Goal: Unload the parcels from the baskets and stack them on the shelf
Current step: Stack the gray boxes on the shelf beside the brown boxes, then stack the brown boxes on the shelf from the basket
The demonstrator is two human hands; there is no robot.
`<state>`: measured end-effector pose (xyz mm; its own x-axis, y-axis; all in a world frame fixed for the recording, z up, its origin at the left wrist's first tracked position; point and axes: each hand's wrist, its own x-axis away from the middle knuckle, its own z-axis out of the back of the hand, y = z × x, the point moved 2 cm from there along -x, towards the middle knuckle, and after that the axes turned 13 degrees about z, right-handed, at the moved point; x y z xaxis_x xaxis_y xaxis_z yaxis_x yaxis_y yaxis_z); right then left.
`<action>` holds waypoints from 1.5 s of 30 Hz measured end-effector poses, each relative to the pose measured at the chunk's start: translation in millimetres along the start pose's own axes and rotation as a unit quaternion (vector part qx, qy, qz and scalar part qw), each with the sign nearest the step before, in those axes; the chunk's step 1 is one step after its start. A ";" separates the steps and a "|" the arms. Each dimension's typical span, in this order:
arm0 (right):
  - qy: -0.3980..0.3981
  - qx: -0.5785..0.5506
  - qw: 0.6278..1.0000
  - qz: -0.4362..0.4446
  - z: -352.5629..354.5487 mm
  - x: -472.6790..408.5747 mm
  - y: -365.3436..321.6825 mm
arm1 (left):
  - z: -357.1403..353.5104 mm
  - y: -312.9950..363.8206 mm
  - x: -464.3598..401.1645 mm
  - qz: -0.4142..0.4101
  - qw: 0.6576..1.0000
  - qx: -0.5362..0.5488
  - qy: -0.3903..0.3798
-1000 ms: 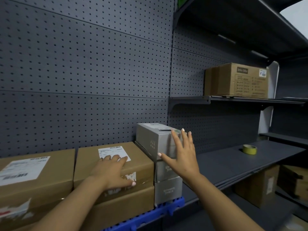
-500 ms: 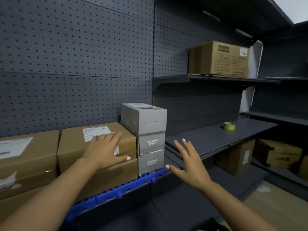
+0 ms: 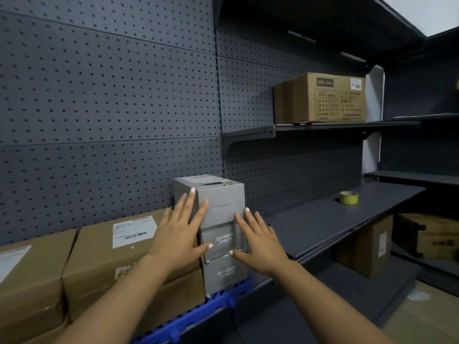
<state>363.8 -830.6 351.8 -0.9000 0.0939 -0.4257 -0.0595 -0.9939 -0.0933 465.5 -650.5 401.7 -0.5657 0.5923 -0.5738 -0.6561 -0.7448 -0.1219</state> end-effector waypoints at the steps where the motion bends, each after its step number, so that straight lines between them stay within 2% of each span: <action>1: -0.001 -0.002 1.000 0.000 -2.5 -2.4 0.3 | -1.9 -0.1 -2.4 -0.003 1.000 -0.002 0.011; 5: 0.004 -0.012 1.000 -0.005 -10.3 -8.4 1.9 | -9.1 0.7 -6.6 -0.006 0.999 -0.036 0.000; 9: 0.010 -0.016 1.000 0.000 -14.5 -10.6 -0.4 | -14.9 -4.1 -9.3 -0.005 0.999 -0.026 0.035; 13: 0.012 -0.018 1.000 0.003 -16.8 -11.8 -3.4 | -15.0 -4.3 -8.4 0.007 1.000 -0.020 0.006; 20: 0.042 -0.027 0.999 0.013 -11.5 -0.4 -4.9 | -11.3 1.7 -0.8 0.006 1.000 0.012 0.013; 25: 0.066 -0.051 0.996 0.029 -7.5 45.3 1.3 | -5.6 25.6 27.3 -0.015 0.999 0.025 -0.012; 30: 0.050 -0.030 0.998 0.019 -16.3 143.0 20.9 | -16.3 73.8 74.1 -0.094 0.993 0.067 -0.012; 32: 0.024 -0.034 0.999 -0.011 -25.1 195.8 32.8 | -26.3 103.4 97.1 -0.122 0.988 0.086 -0.027; 36: -0.026 -0.066 0.990 -0.126 -45.3 306.5 60.9 | -47.8 172.4 145.3 -0.168 0.971 0.146 -0.085; 41: -0.090 -0.078 0.957 -0.266 -75.8 429.0 81.5 | -88.1 254.3 204.9 -0.217 0.941 0.166 -0.200; 45: -0.148 -0.090 0.923 -0.343 -107.4 498.9 87.1 | -119.7 294.1 242.5 -0.240 0.919 0.161 -0.268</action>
<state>-43.9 -864.1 34.6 -0.7578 0.6505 0.0508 -0.6098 -0.6784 -0.4097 195.2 -762.7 129.7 -0.2797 0.9598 -0.0239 -0.9596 -0.2787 0.0390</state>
